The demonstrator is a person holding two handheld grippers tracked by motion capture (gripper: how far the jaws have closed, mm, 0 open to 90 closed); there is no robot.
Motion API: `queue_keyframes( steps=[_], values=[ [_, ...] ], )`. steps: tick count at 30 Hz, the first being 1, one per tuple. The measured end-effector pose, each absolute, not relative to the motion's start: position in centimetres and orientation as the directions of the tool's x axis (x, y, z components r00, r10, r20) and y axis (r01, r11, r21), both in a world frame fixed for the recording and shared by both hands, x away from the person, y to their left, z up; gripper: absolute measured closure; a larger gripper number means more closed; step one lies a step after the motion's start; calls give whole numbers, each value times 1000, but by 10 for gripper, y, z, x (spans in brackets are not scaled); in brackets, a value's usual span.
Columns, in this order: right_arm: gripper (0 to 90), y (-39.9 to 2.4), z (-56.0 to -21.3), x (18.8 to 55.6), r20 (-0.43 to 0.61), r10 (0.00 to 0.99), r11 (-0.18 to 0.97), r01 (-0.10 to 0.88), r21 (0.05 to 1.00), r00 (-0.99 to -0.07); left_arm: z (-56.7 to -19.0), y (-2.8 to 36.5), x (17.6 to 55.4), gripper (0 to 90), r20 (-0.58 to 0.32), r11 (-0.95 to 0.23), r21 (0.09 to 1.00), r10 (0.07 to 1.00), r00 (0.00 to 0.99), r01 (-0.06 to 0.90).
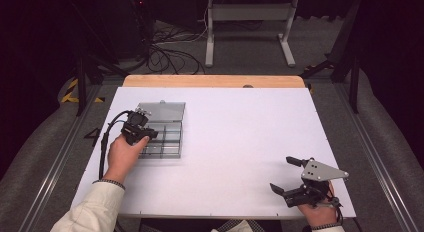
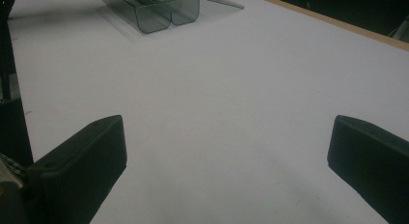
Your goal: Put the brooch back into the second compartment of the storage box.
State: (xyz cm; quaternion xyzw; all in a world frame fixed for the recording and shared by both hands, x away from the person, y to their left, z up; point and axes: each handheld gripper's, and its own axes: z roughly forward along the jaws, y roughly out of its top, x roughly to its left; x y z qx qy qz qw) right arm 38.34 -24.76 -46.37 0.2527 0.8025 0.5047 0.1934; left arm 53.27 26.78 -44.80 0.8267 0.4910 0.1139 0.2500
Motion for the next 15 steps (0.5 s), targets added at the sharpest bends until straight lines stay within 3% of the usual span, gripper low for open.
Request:
queue_keyframes(
  steps=[15],
  values=[
    [7,-247,-464,384,-52,603,360,214,908,-796,-441,267,527,598,-67,-375,569,866,496,732]
  ],
)
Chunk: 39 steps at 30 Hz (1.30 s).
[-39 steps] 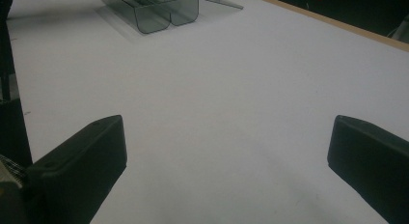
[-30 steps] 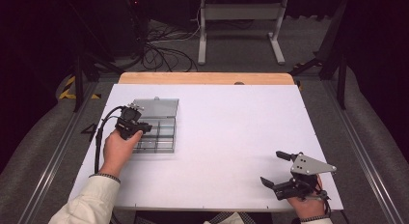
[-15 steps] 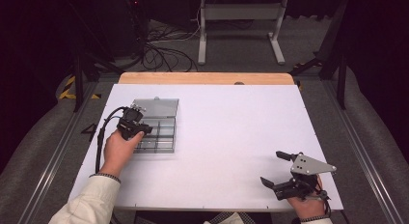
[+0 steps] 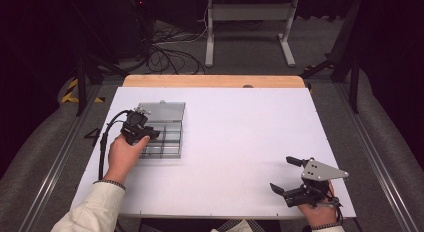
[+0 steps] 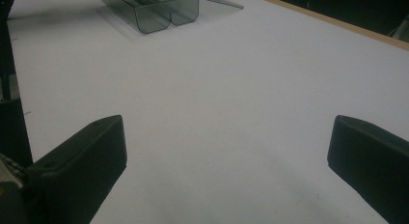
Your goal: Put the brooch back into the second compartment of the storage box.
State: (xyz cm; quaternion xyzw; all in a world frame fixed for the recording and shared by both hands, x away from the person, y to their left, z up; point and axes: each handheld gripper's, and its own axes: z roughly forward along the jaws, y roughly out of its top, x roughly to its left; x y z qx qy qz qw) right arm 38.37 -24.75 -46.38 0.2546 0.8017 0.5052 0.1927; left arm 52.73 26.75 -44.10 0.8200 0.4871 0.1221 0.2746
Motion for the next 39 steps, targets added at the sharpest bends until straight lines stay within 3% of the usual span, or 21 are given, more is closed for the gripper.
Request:
queue_keyframes(
  steps=[11,28,39],
  values=[
    [6,-247,-464,384,-53,605,362,214,907,-795,-423,269,510,468,-56,-363,641,857,513,676],
    [7,-247,-464,383,-53,604,363,215,907,-795,-406,270,492,442,-45,-368,684,841,540,630],
    [7,-247,-464,383,-54,603,365,214,906,-796,-390,271,467,363,-24,-366,750,818,575,551]
  ],
)
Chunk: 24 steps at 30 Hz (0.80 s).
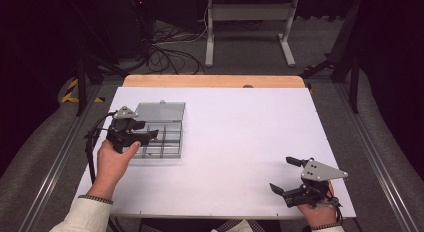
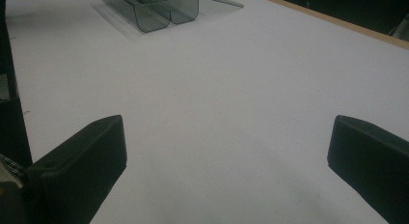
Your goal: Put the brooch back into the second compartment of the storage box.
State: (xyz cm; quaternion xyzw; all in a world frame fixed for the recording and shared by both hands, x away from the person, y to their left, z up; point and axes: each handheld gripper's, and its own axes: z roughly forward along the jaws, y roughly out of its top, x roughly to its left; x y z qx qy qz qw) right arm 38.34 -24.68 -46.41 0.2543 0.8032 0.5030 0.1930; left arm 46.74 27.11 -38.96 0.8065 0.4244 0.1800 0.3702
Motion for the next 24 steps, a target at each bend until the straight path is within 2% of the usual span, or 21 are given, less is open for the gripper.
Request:
queue_keyframes(
  steps=[10,24],
  values=[
    [7,-246,-464,383,-54,603,366,215,905,-796,-382,268,449,289,8,-381,781,798,602,494],
    [7,-246,-464,383,-53,601,367,217,904,-797,-383,273,422,247,-14,-331,839,780,626,432]
  ],
)
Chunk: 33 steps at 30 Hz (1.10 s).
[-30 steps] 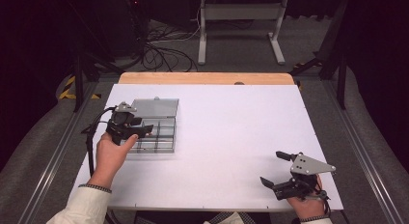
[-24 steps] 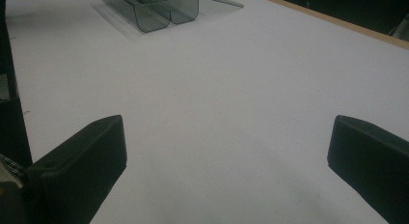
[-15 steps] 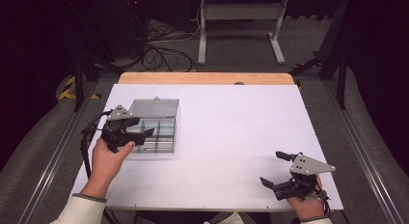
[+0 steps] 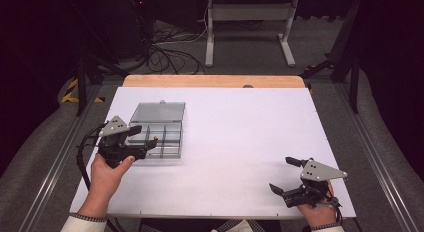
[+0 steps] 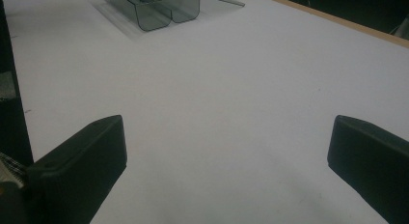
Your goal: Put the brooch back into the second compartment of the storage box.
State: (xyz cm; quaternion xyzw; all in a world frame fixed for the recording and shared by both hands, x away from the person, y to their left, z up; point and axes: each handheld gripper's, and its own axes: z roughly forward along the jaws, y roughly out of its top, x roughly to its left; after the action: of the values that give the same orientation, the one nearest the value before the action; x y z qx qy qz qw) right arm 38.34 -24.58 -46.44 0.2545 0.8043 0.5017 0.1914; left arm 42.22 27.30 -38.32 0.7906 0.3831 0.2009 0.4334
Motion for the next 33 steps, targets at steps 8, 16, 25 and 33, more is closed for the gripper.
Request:
queue_keyframes(
  steps=[8,16,25,33],
  values=[
    [7,-246,-465,384,-53,600,371,219,903,-799,-392,277,409,230,-3,-314,864,778,628,393],
    [7,-245,-465,384,-49,599,369,221,903,-799,-402,281,397,219,4,-300,881,777,629,365],
    [6,-245,-465,384,-50,598,372,222,901,-800,-418,290,383,208,-7,-270,895,786,619,354],
    [6,-245,-465,384,-52,597,375,222,900,-800,-431,301,372,199,-10,-249,909,789,614,334]
  ],
)
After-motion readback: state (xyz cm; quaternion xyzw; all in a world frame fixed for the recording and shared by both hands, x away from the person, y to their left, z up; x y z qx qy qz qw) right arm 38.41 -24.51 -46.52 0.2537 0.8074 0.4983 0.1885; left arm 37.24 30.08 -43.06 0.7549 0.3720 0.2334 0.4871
